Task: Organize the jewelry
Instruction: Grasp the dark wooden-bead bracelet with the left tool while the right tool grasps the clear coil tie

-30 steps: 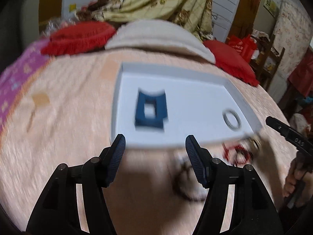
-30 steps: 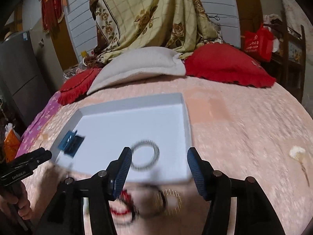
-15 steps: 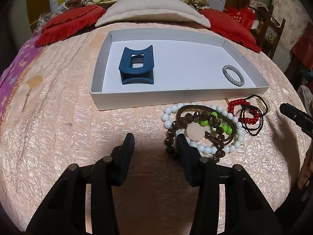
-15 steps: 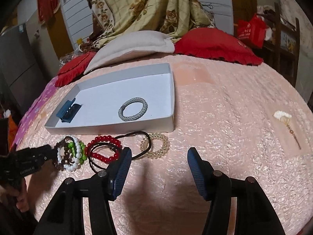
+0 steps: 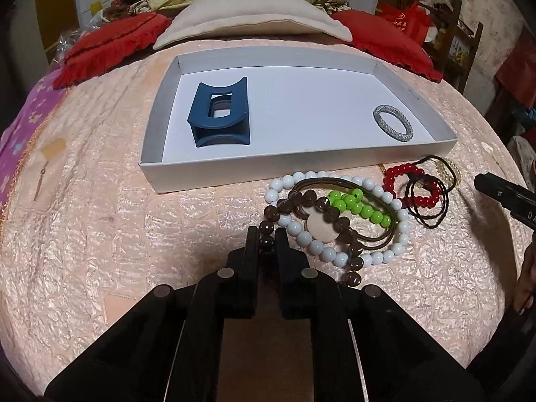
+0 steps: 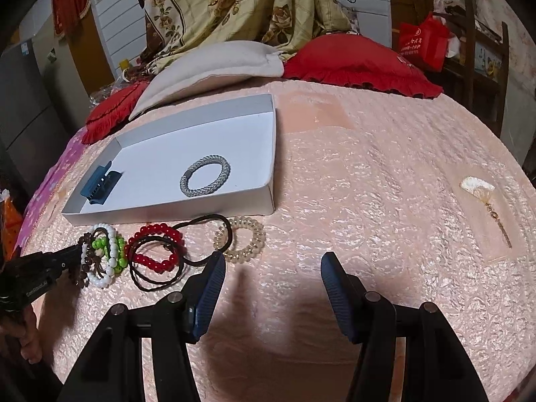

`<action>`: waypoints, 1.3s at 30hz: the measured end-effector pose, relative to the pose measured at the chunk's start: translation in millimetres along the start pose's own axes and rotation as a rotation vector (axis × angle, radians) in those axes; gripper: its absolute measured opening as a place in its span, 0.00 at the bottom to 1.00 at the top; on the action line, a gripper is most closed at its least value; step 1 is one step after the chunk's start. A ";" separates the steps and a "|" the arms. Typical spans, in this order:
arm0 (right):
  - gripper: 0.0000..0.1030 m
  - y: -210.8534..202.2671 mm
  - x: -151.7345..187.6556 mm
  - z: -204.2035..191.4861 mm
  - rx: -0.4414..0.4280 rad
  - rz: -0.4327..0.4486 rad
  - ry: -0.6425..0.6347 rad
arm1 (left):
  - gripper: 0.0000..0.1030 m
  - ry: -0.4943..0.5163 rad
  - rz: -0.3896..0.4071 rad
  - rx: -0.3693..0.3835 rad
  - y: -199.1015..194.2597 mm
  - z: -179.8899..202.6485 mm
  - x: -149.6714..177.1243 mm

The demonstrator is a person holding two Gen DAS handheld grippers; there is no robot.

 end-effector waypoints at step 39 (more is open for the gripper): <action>0.08 21.0 -8.7 -16.6 0.082 0.027 -0.147 | 0.07 -0.038 0.077 0.040 -17.0 -2.0 -10.9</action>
Point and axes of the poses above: each gripper's, at about its wrist camera, not at the fingertips, and y roughly the way its jaws point, z to its right, x to its underside, the point moved 7 cm from there along y, roughly the way its jaws point, and after that the axes turned 9 degrees about x, right-handed, at the moved point
